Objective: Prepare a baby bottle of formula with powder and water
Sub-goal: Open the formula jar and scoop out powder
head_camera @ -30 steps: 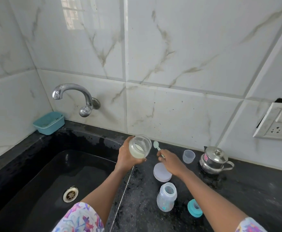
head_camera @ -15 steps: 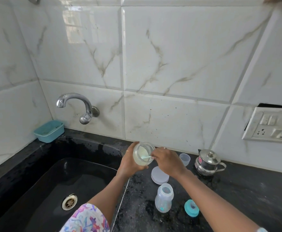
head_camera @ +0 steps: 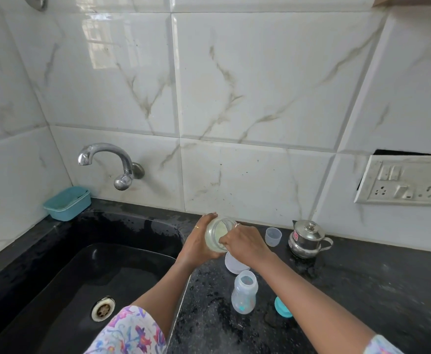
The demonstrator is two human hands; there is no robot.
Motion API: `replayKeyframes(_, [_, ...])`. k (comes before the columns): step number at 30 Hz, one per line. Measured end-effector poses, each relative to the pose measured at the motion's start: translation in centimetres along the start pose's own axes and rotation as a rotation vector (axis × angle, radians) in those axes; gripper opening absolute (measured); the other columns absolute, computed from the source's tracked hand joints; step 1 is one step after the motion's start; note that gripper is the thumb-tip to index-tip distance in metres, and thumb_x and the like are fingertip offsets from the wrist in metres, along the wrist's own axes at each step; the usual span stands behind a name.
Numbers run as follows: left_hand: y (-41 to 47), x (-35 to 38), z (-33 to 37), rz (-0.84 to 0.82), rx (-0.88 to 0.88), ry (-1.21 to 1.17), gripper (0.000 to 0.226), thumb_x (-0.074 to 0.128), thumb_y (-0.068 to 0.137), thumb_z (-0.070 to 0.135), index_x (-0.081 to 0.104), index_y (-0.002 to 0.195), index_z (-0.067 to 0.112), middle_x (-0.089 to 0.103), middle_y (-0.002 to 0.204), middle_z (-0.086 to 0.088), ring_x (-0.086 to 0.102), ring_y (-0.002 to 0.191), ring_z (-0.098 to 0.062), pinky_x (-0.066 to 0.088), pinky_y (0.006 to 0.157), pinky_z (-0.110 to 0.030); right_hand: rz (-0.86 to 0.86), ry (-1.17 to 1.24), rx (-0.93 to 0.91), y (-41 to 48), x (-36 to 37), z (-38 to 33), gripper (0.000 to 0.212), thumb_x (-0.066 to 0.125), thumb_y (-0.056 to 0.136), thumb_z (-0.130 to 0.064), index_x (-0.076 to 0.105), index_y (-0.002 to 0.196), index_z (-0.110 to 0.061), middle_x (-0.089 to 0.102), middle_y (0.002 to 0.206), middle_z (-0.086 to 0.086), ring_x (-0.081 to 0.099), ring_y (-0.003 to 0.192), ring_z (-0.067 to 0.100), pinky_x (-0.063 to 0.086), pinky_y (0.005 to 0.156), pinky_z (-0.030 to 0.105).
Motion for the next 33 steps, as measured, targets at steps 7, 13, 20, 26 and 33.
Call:
replayKeyframes(7, [0.1, 0.6, 0.0, -0.013, 0.022, 0.005, 0.1, 0.089, 0.055, 0.027, 0.032, 0.138, 0.022, 0.041, 0.138, 0.01, 0.042, 0.121, -0.003, 0.031, 0.096, -0.012, -0.036, 0.025, 0.05, -0.1, 0.2, 0.0, 0.031, 0.043, 0.095, -0.013, 0.065, 0.116, -0.015, 0.066, 0.109, 0.012, 0.06, 0.101, 0.03, 0.046, 0.073, 0.033])
replayKeyframes(13, [0.1, 0.7, -0.2, -0.026, 0.043, 0.033, 0.101, 0.089, 0.056, 0.025, 0.032, 0.138, 0.018, 0.041, 0.14, 0.004, 0.042, 0.125, -0.009, 0.029, 0.098, -0.013, -0.029, 0.101, 0.071, -0.4, 0.5, 0.7, 0.033, 0.042, 0.094, -0.012, 0.067, 0.116, -0.017, 0.067, 0.111, 0.011, 0.06, 0.102, 0.03, 0.047, 0.076, 0.035])
replayKeyframes(20, [0.4, 1.0, -0.1, -0.062, 0.048, 0.066, 0.103, 0.089, 0.055, 0.023, 0.031, 0.139, 0.015, 0.04, 0.141, -0.001, 0.039, 0.13, -0.014, 0.026, 0.101, -0.013, -0.092, 0.179, 0.148, -0.4, 1.0, 0.3, 0.031, 0.045, 0.091, -0.012, 0.069, 0.112, -0.012, 0.067, 0.111, 0.013, 0.061, 0.099, 0.033, 0.049, 0.08, 0.037])
replayKeyframes(26, [0.4, 1.0, -0.1, -0.094, 0.047, 0.08, 0.103, 0.088, 0.054, 0.021, 0.031, 0.139, 0.016, 0.044, 0.135, -0.002, 0.042, 0.124, -0.015, 0.034, 0.098, -0.02, -0.043, 0.648, 0.397, 0.0, 1.3, 0.8, 0.024, 0.058, 0.082, -0.01, 0.076, 0.099, -0.013, 0.07, 0.105, 0.012, 0.06, 0.096, 0.026, 0.05, 0.086, 0.033])
replayKeyframes(33, [0.0, 1.1, -0.2, -0.092, 0.005, 0.069, 0.101, 0.088, 0.056, 0.021, 0.031, 0.138, 0.014, 0.048, 0.133, -0.002, 0.045, 0.122, -0.017, 0.032, 0.092, -0.018, 0.073, 1.482, 0.787, -0.3, 1.0, 1.8, 0.008, 0.06, 0.078, 0.011, 0.067, 0.079, 0.008, 0.064, 0.065, 0.021, 0.049, 0.034, 0.009, 0.032, 0.033, 0.016])
Point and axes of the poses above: each hand's wrist, its own y-axis towards the middle knuckle, its own x-axis out of the palm, z = x × y, the point moved 1 cm from there along y, towards the middle knuckle
